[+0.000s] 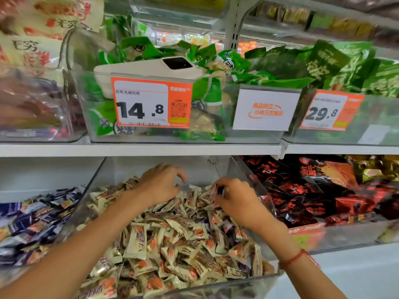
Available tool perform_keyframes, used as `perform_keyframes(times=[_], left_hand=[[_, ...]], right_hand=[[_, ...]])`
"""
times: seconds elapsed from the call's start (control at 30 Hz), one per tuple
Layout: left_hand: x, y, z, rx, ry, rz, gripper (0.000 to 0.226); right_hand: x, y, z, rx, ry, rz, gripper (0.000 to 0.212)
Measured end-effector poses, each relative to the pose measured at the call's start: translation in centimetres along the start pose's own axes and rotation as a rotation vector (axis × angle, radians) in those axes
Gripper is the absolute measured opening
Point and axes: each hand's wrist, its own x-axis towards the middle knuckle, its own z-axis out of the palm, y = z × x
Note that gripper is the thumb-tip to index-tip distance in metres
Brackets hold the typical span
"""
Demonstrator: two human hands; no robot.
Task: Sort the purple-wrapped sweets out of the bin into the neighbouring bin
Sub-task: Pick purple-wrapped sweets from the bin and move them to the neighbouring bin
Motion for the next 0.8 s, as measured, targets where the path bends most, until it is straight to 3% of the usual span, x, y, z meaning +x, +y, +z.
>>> perform_keyframes(times=[0.1,0.17,0.23,0.47,0.6,0.8], left_hand=[[2.3,0.5,2.7,0.06,-0.134,-0.024,0.031],[3.2,0.2,4.3,0.271,-0.294,-0.062,0.043],[3.6,-0.2,5.1,0.382,-0.335,-0.057,0.048],[1.1,-0.7,2.7,-0.038,-0.104,-0.048,0.04],[-3.5,0.7,-1.1,-0.198,0.045,-0.105,0.037],[-14.9,-2.0,-6.9,-0.525,0.294,-0.312,0.038]], right_hand=[[-0.4,0.0,0.0,0.111,0.087,0.005,0.015],[-0.7,0.2,0.8,0.16,0.091,0.031,0.014],[-1.1,0.1,1.4,0.16,0.11,0.05,0.017],[-2.2,0.9,1.0,0.214,0.201,0.083,0.012],[-3.2,0.2,0.6,0.464,0.196,0.114,0.033],[-4.6,-7.1,0.8,0.781,0.091,-0.077,0.02]])
